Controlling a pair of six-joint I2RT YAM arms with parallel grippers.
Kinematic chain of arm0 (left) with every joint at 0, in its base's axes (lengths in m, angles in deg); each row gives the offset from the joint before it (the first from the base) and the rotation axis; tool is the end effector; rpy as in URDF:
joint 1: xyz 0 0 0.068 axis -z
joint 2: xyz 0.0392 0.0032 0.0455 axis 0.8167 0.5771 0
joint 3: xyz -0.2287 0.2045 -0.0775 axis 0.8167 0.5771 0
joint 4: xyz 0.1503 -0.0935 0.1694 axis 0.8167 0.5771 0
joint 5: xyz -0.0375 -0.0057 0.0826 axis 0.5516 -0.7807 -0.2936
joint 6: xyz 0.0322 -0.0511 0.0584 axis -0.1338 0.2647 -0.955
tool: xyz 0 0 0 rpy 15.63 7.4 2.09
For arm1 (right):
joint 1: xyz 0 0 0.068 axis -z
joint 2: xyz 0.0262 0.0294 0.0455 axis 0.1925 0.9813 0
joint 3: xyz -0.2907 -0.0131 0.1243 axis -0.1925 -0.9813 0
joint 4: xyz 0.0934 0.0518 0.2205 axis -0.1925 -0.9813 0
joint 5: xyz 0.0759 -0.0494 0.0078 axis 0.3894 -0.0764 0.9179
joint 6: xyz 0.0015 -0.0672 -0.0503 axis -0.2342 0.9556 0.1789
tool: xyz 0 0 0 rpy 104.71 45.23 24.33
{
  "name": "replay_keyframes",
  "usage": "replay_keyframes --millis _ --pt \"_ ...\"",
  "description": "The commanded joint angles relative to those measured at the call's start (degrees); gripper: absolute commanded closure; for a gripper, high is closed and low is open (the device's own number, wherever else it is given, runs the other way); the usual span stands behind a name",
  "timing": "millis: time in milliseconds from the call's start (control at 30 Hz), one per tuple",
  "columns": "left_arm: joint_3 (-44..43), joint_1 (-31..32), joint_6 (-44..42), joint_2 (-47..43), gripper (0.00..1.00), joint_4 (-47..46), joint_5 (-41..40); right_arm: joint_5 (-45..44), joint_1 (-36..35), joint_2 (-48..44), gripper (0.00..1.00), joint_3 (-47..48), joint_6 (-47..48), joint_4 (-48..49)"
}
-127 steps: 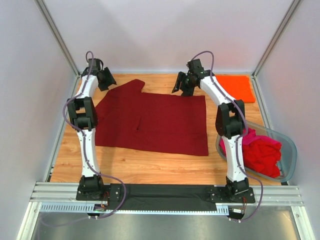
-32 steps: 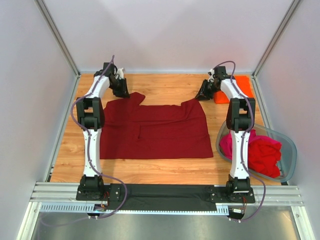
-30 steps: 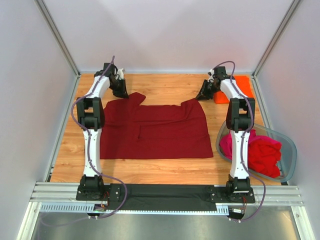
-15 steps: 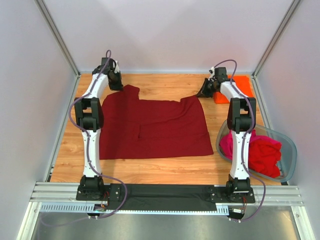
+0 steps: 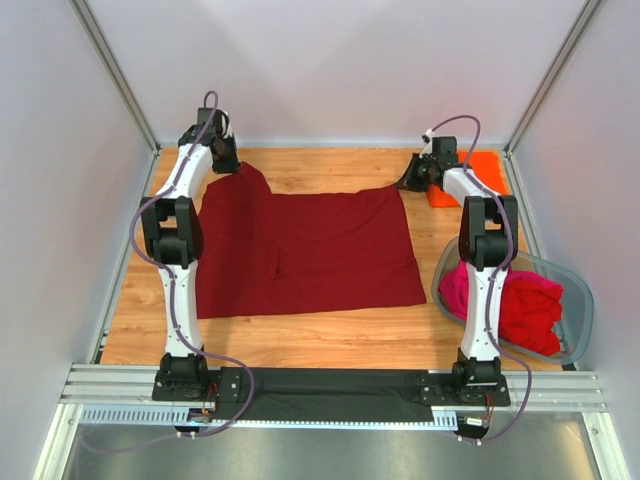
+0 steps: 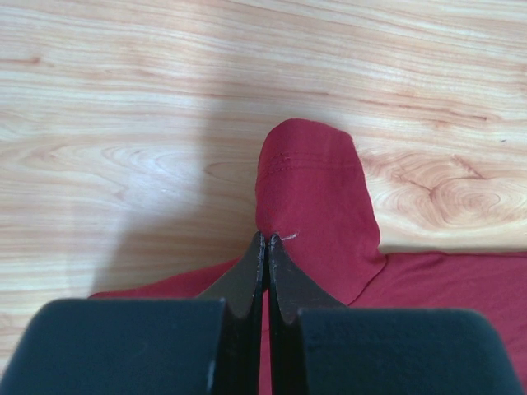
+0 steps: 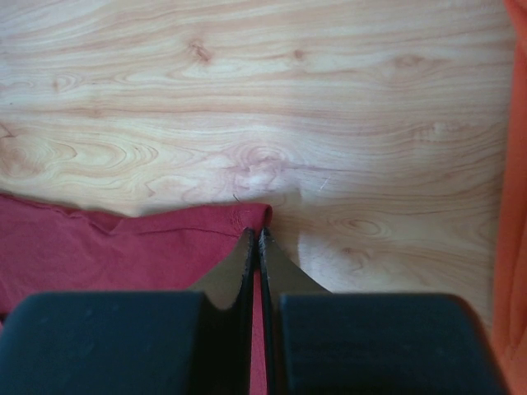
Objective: Fold and stack the t-shirts
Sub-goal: Fold the tshirt
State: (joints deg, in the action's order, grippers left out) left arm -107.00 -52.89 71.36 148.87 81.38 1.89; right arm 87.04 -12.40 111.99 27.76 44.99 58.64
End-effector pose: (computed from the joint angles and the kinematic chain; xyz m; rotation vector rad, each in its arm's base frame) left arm 0.5640 -0.0240 0.2383 -0.2509 2.4459 -0.2243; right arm 0.5607 0.0425 0.1635 0.2039 2.4298 0.6718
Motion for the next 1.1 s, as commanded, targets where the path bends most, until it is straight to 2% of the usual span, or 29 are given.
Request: replay_keyframes --millis 0,200,567,900,1067 --pt "0.37 -0.02 -1.36 -4.79 1.00 -2.22 -1.66 -0.55 0.42 -5.29 1.00 -2.56 1.12 9.66" --pt "2.91 0.06 -1.27 -7.43 1.00 -2.57 -1.65 1.30 0.42 -8.28 1.00 -7.84 1.46 17.15" --pt "13.54 0.33 -1.01 -15.94 1.00 -4.58 -4.29 1.92 0.42 -11.79 1.00 -13.11 2.96 18.39" --pt "25.23 0.68 -3.03 -23.33 1.00 -4.50 -6.23 1.39 0.42 -18.03 1.00 -21.90 3.84 20.93" --pt "27.61 0.77 -3.64 -26.50 1.00 -3.28 -8.16 0.95 0.42 -21.63 1.00 -27.95 4.10 22.08"
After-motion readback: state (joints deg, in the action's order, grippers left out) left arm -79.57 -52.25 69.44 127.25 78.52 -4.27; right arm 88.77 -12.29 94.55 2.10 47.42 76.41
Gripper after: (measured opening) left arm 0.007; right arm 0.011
